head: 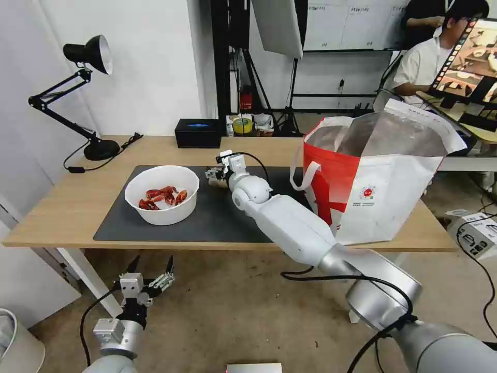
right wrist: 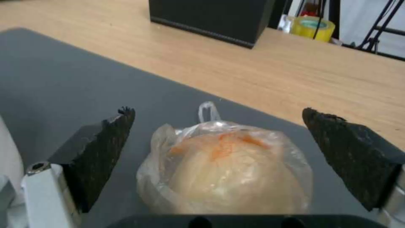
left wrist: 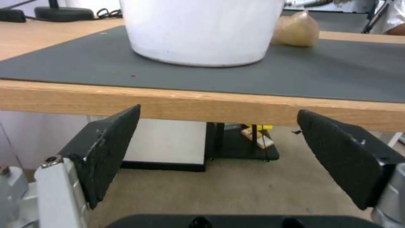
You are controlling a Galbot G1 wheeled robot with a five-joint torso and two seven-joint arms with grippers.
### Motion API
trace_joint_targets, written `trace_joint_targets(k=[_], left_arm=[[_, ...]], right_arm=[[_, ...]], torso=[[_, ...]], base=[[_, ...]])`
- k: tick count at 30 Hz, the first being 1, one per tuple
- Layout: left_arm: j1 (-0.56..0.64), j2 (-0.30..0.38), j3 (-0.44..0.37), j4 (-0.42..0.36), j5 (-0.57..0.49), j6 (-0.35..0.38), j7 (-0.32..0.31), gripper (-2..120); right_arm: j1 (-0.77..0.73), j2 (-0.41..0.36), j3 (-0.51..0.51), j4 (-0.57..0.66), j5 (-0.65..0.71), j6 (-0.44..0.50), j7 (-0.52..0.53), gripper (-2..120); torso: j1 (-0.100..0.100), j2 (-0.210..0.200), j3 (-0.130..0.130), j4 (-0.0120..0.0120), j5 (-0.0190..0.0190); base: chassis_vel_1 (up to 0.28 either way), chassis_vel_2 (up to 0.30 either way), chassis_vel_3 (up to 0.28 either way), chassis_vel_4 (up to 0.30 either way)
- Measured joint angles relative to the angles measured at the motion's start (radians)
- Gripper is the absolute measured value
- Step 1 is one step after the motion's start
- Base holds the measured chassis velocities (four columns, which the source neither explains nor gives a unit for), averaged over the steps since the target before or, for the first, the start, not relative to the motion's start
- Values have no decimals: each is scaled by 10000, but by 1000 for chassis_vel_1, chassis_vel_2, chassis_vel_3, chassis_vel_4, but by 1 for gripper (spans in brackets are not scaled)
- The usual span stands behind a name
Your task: Pick up the trash from the table and place it into the takeout bag.
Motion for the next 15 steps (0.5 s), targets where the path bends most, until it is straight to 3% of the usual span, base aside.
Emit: trace_joint_targets(k=[15], left_arm=[[91, 27, -15, -128, -75, 0, 0, 100]], right_arm=[[99, 18, 72, -755, -108, -325, -733, 100]], torso=[[-1, 0, 0, -4, 1]], base=[[0, 0, 0, 0]])
